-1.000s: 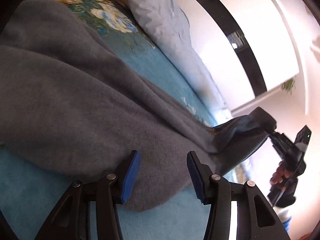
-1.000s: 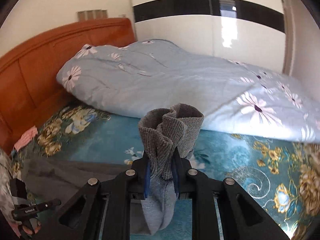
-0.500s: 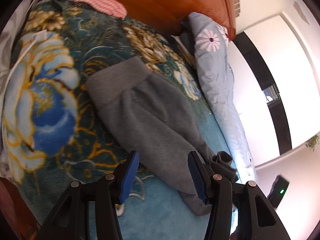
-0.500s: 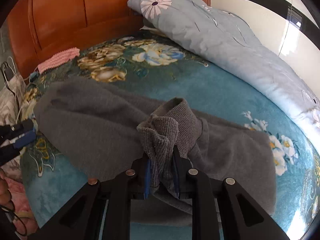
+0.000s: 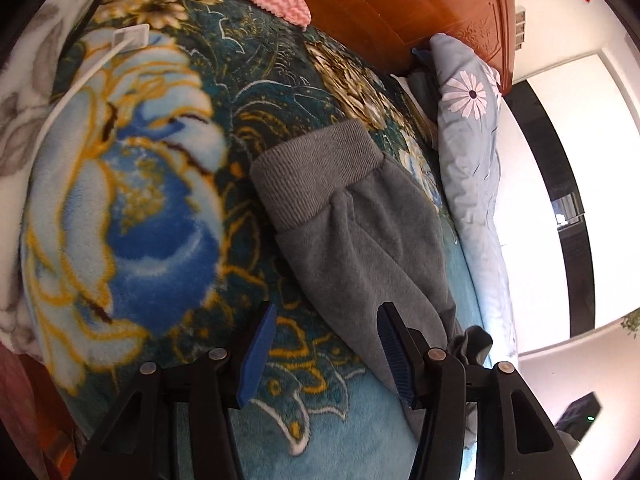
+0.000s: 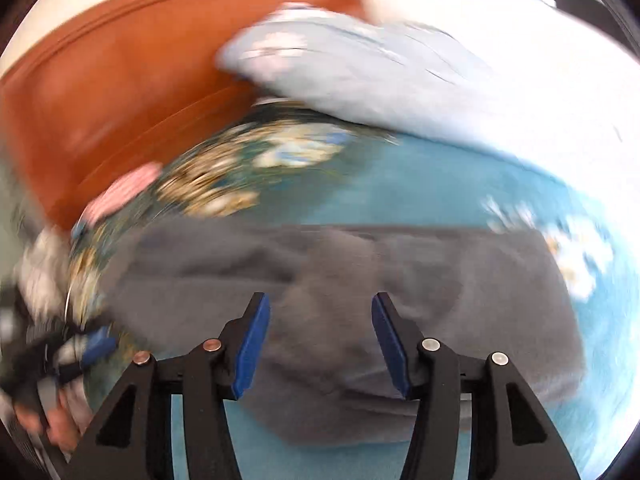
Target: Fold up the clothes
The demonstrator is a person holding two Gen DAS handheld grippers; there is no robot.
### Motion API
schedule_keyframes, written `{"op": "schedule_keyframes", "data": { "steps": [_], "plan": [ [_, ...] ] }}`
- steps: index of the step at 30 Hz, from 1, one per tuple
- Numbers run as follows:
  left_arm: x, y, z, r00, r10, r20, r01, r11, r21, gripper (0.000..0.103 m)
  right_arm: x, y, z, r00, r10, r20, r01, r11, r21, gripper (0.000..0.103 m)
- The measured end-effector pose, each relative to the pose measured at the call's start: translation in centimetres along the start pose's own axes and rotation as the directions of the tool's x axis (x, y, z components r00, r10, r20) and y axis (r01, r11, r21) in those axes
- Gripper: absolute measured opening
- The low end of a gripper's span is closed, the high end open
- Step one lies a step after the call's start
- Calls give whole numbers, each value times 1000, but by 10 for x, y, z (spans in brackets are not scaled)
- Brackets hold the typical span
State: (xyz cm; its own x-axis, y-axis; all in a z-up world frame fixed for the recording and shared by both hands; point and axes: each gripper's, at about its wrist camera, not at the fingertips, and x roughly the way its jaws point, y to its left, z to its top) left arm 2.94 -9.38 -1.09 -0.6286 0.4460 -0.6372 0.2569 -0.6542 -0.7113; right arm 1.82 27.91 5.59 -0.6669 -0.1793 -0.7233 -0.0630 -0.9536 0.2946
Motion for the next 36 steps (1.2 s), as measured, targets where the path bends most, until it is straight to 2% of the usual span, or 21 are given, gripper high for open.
{"op": "schedule_keyframes", "data": {
  "steps": [2, 3, 7, 10, 14, 20, 21, 23, 26, 30, 33, 36],
  "plan": [
    [3, 0, 4, 1000, -12, 14, 12, 1000, 2, 57, 19, -13, -2, 996, 36, -75, -30, 996, 81, 55],
    [6, 0, 7, 1000, -20, 19, 20, 1000, 13, 57, 22, -15, -4, 995, 52, -87, -44, 995, 95, 55],
    [19, 3, 16, 997, -66, 36, 66, 998, 5, 57, 5, -23, -10, 992, 123, -26, -119, 985, 127, 55],
    [27, 15, 21, 984, -168, 54, 172, 983, -70, 57, -19, -36, -19, 988, 152, 22, -154, 977, 150, 55],
    [27, 29, 25, 952, -289, 98, 301, 942, -146, 57, -54, -62, -37, 985, 159, 69, -169, 969, 180, 55],
    [23, 55, 20, 880, -445, 164, 473, 850, -231, 57, -107, -99, -64, 976, 166, 139, -194, 956, 222, 55],
    [23, 52, 20, 885, -440, 156, 465, 858, -220, 57, -113, -106, -68, 975, 164, 148, -195, 953, 230, 55],
    [23, 45, 21, 905, -407, 125, 425, 886, -186, 60, -122, -120, -73, 972, 165, 168, -205, 945, 256, 55],
    [26, 40, 23, 939, -326, 107, 342, 917, -207, 59, -125, -135, -78, 963, 185, 196, -237, 926, 294, 55],
    [24, 12, 25, 978, -185, 96, 196, 973, -119, 58, -131, -149, -84, 953, 215, 212, -274, 911, 308, 55],
    [23, -9, 26, 992, -76, 96, 82, 995, -52, 57, -134, -158, -89, 949, 221, 223, -285, 906, 314, 55],
    [22, -30, 27, 994, 34, 104, -35, 999, 14, 55, -136, -170, -94, 946, 214, 243, -289, 897, 333, 55]
  ]
}}
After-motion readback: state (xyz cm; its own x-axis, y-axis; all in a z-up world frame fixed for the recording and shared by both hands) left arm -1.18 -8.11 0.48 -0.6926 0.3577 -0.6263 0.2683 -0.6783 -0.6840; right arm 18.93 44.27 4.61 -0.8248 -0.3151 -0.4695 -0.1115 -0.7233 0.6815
